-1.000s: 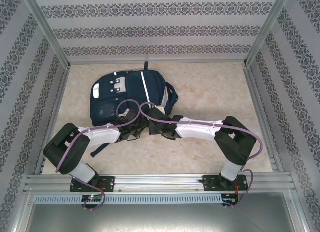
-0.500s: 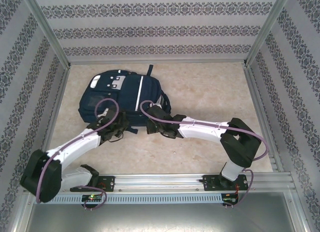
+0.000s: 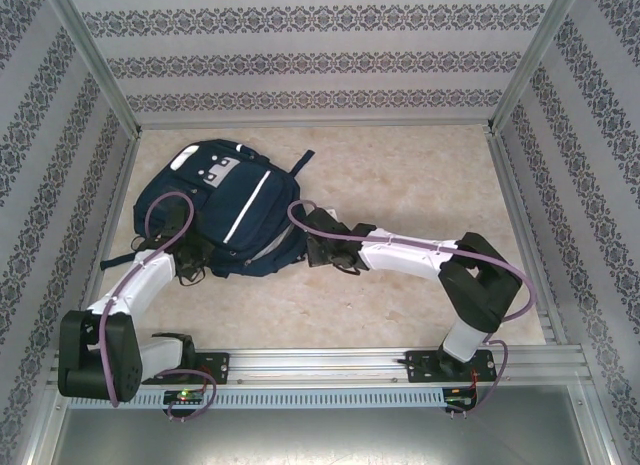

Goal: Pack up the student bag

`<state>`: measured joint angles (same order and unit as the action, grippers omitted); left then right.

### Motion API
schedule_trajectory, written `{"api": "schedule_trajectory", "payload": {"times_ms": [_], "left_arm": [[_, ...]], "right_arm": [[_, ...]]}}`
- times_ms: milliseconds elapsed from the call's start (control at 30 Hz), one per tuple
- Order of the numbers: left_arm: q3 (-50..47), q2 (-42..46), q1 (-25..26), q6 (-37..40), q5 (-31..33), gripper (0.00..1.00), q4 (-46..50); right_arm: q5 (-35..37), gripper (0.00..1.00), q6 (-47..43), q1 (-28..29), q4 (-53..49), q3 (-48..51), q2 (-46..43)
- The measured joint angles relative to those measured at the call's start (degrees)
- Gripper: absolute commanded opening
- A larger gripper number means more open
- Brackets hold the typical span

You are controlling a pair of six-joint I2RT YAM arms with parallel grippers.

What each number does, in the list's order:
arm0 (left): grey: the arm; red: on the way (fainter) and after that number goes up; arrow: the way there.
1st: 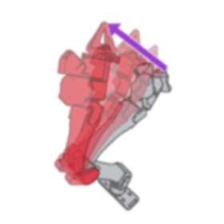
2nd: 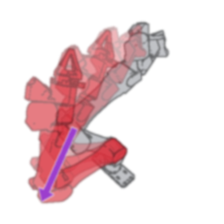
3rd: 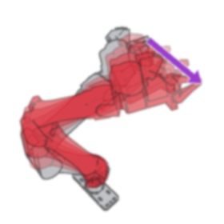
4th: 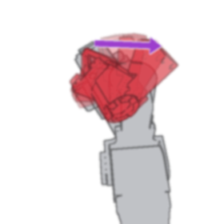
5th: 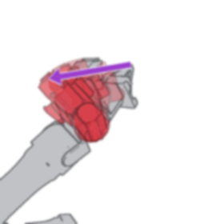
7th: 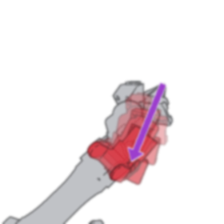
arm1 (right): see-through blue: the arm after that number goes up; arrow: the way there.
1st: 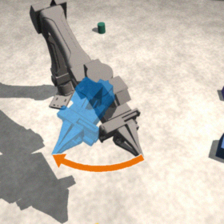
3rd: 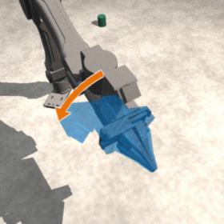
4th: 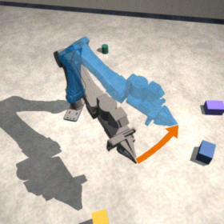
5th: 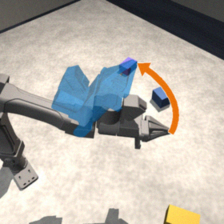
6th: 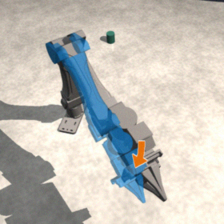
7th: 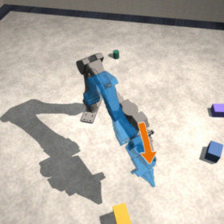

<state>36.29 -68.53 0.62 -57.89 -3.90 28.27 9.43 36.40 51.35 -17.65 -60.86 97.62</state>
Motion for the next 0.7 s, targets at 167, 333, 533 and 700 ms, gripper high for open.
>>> {"api": "schedule_trajectory", "payload": {"times_ms": [167,333,533,700], "left_arm": [[-0.11,1.31,0.09,0.28,-2.43,0.0,-0.24],[-1.73,5.16,1.42,-0.92,-4.28,0.0,-1.05],[-3.41,8.46,5.25,-4.2,-5.11,0.0,-1.73],[-3.41,9.25,9.97,-6.43,-4.61,0.0,-1.7]], "right_arm": [[-0.17,0.12,-0.37,2.69,-0.37,-3.21,1.4],[-0.57,0.2,-0.24,4.83,-1.09,-7.23,2.67],[-1.73,0.29,1.4,6.97,-0.85,-9.7,3.06],[-0.44,0.31,4.59,9.07,-2.38,-10.6,3.23]]}}
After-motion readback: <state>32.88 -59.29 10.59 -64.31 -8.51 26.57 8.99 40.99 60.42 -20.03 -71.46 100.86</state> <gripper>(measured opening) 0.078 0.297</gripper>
